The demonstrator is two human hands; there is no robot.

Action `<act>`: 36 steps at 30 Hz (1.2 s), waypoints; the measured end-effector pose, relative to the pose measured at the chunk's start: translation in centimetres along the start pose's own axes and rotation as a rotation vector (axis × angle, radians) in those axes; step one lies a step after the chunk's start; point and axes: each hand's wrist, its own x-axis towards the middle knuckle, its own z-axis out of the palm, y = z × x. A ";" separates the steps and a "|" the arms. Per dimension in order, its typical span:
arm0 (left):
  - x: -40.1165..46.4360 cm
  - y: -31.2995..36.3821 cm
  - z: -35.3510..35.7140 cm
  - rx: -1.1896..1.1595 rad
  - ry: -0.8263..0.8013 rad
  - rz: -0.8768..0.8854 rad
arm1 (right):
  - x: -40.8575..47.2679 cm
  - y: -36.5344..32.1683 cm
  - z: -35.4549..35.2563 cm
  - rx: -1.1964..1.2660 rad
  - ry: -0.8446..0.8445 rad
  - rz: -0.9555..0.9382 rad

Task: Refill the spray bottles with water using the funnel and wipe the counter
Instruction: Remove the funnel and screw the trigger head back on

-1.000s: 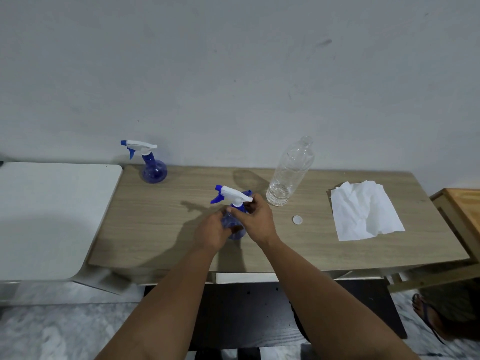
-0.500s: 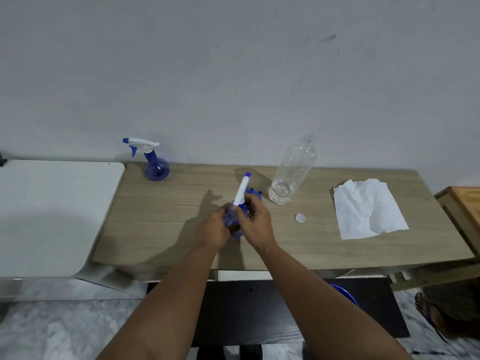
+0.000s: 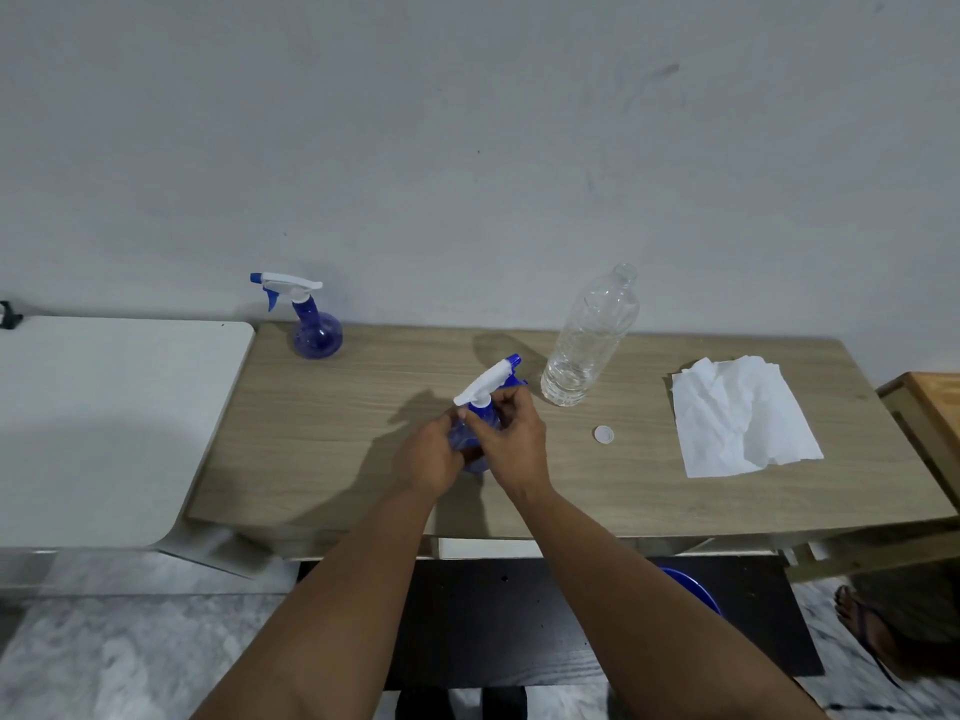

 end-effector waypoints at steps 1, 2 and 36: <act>0.0 -0.1 0.0 -0.003 -0.002 0.003 | -0.1 0.0 0.0 0.007 -0.009 -0.010; -0.1 -0.1 0.0 -0.008 0.005 0.001 | -0.2 0.0 -0.1 0.020 -0.019 -0.019; 0.4 -0.7 0.2 0.015 0.036 -0.012 | -0.5 0.3 -0.2 0.090 0.001 -0.070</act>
